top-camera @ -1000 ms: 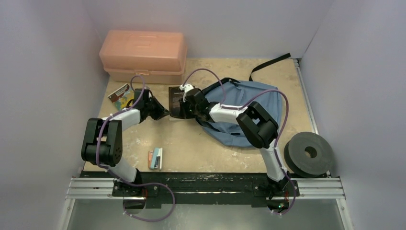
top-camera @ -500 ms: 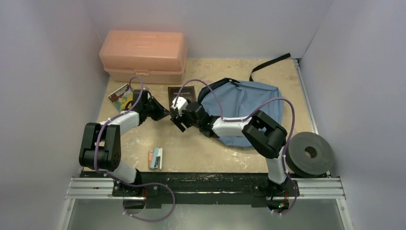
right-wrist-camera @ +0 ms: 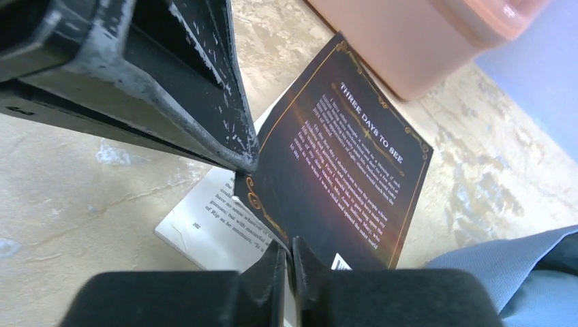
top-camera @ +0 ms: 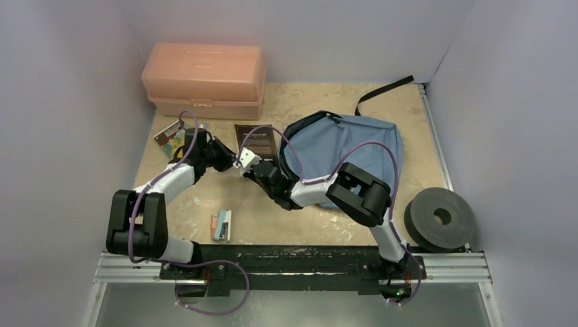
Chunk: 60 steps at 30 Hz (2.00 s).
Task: Pack the student bag
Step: Pick up the book from the center of the board.
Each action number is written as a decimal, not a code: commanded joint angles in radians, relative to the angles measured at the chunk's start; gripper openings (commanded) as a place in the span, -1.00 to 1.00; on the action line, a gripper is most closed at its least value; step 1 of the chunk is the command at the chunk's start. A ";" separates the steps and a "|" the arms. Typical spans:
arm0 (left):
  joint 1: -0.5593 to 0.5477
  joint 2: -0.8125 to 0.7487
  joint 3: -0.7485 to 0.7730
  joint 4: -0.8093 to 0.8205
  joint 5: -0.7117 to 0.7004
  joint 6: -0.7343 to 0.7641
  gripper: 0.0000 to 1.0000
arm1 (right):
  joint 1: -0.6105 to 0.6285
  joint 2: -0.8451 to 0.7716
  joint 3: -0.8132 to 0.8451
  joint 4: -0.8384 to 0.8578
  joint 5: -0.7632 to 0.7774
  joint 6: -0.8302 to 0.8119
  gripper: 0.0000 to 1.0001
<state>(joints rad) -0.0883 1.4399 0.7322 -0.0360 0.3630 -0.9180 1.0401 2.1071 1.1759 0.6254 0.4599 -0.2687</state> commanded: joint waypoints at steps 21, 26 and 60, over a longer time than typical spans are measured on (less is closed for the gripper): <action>0.126 -0.395 -0.116 -0.315 0.058 -0.087 0.65 | -0.014 -0.348 -0.059 -0.163 -0.300 0.237 -1.00; 0.127 -0.414 -0.189 -0.326 0.034 -0.112 0.62 | -0.015 -0.340 -0.002 -0.237 -0.315 0.294 -1.00; 0.128 -0.134 -0.489 0.742 0.049 -0.614 0.77 | -0.098 -0.291 0.034 -0.253 -0.502 0.377 -1.00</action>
<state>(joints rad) 0.0326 1.2499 0.2893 0.4343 0.4328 -1.4483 0.9527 1.8095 1.1618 0.3214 0.0113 0.0990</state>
